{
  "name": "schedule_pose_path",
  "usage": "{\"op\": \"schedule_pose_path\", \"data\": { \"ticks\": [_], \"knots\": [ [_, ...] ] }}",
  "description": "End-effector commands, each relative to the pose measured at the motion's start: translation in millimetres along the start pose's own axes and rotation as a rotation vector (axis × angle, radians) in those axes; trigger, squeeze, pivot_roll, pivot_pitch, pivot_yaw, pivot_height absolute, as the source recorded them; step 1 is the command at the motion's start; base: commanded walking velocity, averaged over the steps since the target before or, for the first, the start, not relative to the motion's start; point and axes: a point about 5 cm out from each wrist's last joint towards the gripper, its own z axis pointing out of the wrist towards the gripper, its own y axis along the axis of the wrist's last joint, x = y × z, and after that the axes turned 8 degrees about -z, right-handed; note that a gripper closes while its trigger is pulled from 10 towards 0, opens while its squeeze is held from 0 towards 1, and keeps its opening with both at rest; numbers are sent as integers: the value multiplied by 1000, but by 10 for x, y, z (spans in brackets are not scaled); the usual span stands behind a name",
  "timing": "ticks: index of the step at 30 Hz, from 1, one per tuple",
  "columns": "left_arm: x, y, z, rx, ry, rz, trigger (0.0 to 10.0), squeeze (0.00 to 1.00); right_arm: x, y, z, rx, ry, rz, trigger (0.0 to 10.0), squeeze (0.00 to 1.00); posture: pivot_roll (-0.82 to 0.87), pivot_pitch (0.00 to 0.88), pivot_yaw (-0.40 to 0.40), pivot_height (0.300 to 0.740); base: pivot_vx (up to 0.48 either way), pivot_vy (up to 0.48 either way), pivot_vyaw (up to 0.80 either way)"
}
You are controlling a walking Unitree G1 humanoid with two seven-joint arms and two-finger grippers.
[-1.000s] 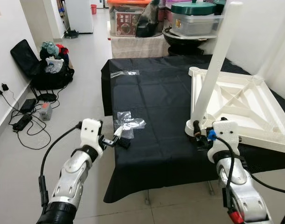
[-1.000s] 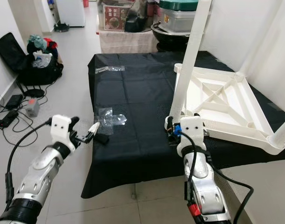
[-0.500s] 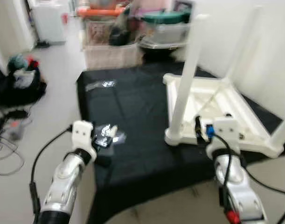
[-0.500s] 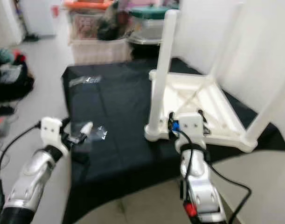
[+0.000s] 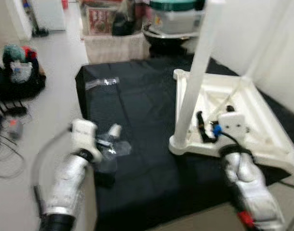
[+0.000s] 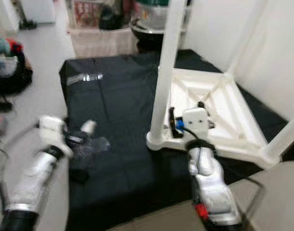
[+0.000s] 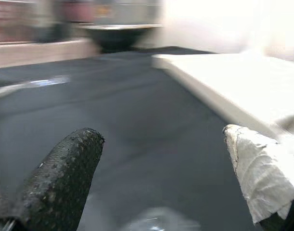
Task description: Building children table
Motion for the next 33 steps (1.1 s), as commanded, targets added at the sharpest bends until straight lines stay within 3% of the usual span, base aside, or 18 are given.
{"op": "schedule_pose_path", "data": {
  "ticks": [1,4,6,8,10,13,16,18,26,29,31,33],
  "knots": [
    [33,-18,-9,11,12,11,10000,0,-68,-1,-6,-16,3,7,10000,0,-72,0,-68,740,0,0,0],
    [50,-16,-8,14,18,12,10000,0,-199,-81,-25,16,90,-16,10000,0,-57,0,-69,740,0,0,0],
    [50,-16,-8,14,18,12,10000,0,-199,-81,-25,16,90,-16,10000,0,-57,0,-69,740,0,0,0],
    [75,-13,-9,20,21,20,10000,0,-374,-232,-101,77,205,-104,10000,0,-49,0,-65,740,0,0,0],
    [75,-13,-9,20,21,20,10000,0,-374,-232,-101,77,205,-104,10000,0,-49,0,-65,740,0,0,0],
    [82,-9,5,20,24,21,10000,0,-514,-359,-279,135,419,-157,10000,0,-50,0,-70,740,0,0,0],
    [74,-13,11,21,22,22,10000,0,-444,-316,-343,113,550,-91,10000,0,-48,0,-72,740,0,0,0],
    [78,-5,16,20,23,23,10000,0,-302,-283,-283,76,611,-35,10000,0,-40,0,-74,740,0,0,0],
    [97,17,32,14,32,28,10000,0,-40,-316,2,62,574,99,10000,0,-1,0,-91,740,0,0,0],
    [115,40,21,4,45,31,10000,0,296,-374,230,88,565,204,10000,0,34,0,-116,740,0,0,0],
    [115,40,21,4,45,31,10000,0,296,-374,230,88,565,204,10000,0,34,0,-116,740,0,0,0],
    [126,39,6,4,52,34,10000,0,455,-375,259,82,620,234,10000,0,47,0,-121,740,0,0,0]
  ]
}}
